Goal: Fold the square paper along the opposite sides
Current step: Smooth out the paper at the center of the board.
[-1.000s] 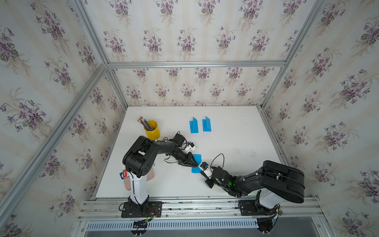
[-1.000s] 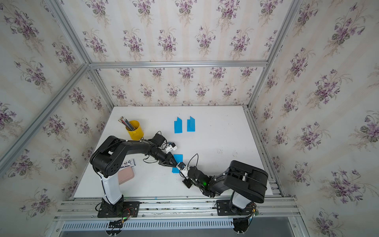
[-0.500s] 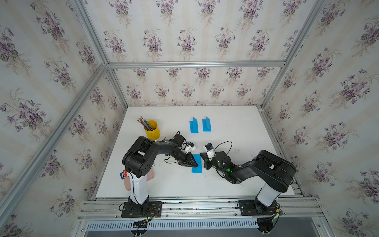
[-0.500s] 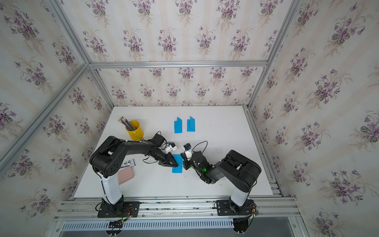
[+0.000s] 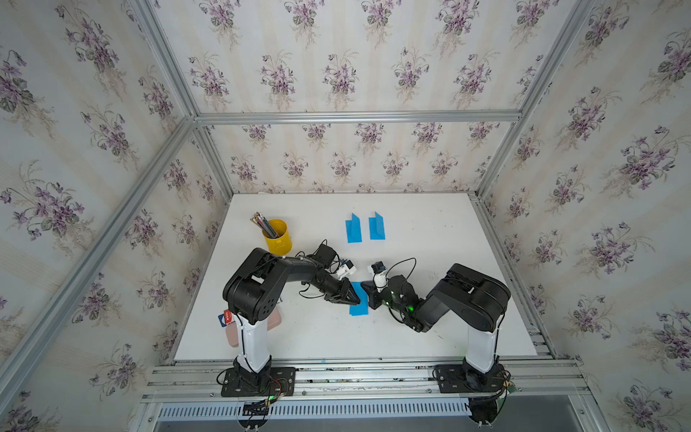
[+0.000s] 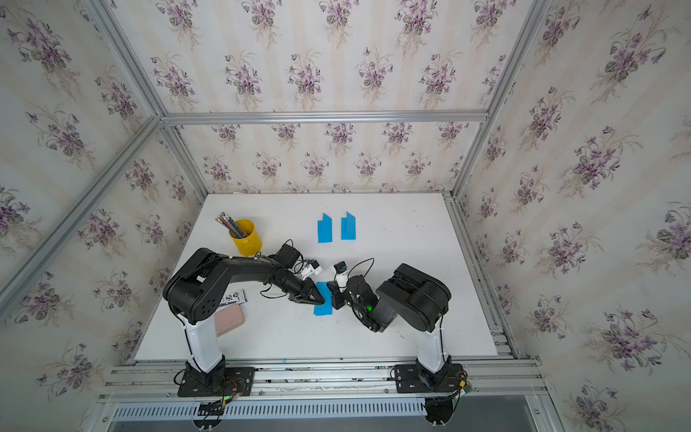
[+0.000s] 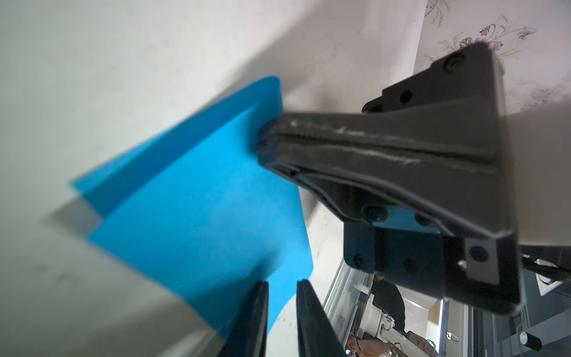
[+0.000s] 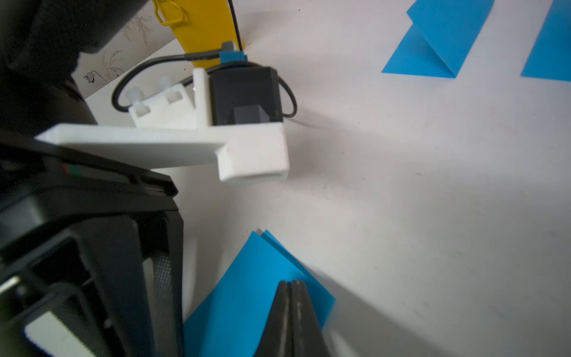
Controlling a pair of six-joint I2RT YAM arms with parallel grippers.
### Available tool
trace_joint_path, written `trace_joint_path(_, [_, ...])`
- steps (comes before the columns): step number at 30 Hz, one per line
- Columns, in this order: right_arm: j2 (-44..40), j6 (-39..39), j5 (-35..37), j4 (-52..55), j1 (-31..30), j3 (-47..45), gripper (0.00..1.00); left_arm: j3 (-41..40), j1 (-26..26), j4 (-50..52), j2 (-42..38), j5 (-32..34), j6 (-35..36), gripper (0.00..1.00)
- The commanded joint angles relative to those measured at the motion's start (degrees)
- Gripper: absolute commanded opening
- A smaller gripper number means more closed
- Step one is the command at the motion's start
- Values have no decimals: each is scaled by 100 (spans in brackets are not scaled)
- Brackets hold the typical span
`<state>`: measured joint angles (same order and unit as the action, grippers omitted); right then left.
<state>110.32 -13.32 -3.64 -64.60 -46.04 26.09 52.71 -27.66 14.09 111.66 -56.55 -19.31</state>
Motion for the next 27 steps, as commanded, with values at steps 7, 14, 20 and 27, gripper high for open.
trace_joint_path(7, [78,-70,-3,543,295,151,0,-340,-20,640,156,2351,-262,25])
trace_joint_path(14, [-59,376,-180,808,398,296,0,-397,-8,519,155,2357,-322,25])
trace_joint_path(20, [-1049,1032,-377,879,412,159,0,-419,-3,431,186,2368,-401,25])
trace_joint_path(27, [-916,888,-357,684,-2,34,0,-406,6,346,225,2416,-516,25])
